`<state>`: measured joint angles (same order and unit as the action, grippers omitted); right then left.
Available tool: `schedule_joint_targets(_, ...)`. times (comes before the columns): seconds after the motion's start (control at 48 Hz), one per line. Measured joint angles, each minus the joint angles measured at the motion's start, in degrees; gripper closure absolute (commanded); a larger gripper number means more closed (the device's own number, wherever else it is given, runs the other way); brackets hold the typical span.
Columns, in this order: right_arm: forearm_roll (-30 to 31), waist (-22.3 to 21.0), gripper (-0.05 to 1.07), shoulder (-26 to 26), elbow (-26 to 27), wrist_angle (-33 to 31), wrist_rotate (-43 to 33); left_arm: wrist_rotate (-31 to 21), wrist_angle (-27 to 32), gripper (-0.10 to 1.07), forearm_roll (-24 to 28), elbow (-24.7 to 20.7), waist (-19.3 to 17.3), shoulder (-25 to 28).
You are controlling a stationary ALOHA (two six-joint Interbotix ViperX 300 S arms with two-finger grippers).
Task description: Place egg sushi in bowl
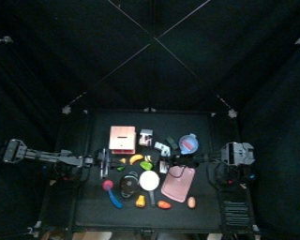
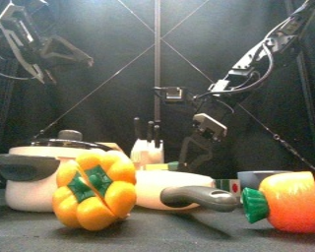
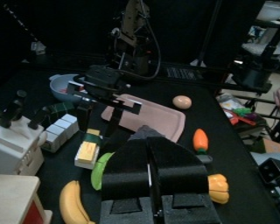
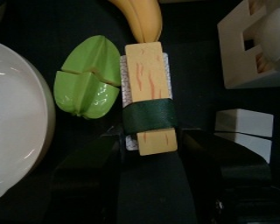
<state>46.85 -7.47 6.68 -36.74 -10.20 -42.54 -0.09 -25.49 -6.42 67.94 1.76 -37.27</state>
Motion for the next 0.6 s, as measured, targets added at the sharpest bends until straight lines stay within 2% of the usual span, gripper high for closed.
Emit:
schedule_joint_targets(0.354,-0.44,0.0,0.32,-2.46,-0.44,-2.29,0.0,0.0,0.0,1.02,0.0,0.0,-0.09,0.0)
schedule_joint_targets(0.604,-2.72,-0.26,0.32,-8.96,-3.96,-3.25,-0.09,0.0,0.0,1.02,0.0,0.0,-0.09,0.0)
